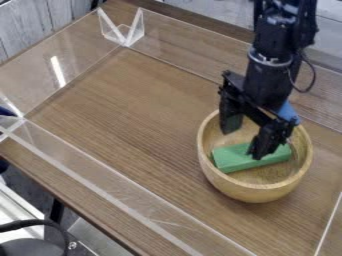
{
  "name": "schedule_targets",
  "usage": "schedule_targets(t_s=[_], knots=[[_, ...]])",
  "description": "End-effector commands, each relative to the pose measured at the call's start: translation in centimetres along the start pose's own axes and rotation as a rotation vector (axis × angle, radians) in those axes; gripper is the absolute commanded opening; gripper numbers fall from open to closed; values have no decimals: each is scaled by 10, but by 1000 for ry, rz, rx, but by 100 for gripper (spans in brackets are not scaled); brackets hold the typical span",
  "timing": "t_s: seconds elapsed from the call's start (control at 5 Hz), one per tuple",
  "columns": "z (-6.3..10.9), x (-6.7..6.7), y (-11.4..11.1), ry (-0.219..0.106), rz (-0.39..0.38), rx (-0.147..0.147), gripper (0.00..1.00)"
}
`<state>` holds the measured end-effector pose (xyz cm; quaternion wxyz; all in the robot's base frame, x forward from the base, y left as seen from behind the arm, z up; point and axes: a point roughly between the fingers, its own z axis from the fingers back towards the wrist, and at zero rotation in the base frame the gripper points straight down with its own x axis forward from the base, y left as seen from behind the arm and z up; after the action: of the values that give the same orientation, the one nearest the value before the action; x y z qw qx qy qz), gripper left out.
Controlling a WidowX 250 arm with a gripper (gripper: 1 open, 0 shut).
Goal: Remove the green block from inside the brown bowl and put it on the table
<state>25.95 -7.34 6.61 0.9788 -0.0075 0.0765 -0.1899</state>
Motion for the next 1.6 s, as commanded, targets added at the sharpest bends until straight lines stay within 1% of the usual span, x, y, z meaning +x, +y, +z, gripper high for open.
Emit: schedule_targets(t_s=[0.0,0.2,0.4,0.6,1.4], knots=[[2,9,-4,-37,-40,6,100],[-9,12,-8,-33,-76,9,100],[-19,15,-11,-38,-118,16,100],[-27,18,-10,-39,-132,19,100],[-15,17,-7,-98,-138,43,100]])
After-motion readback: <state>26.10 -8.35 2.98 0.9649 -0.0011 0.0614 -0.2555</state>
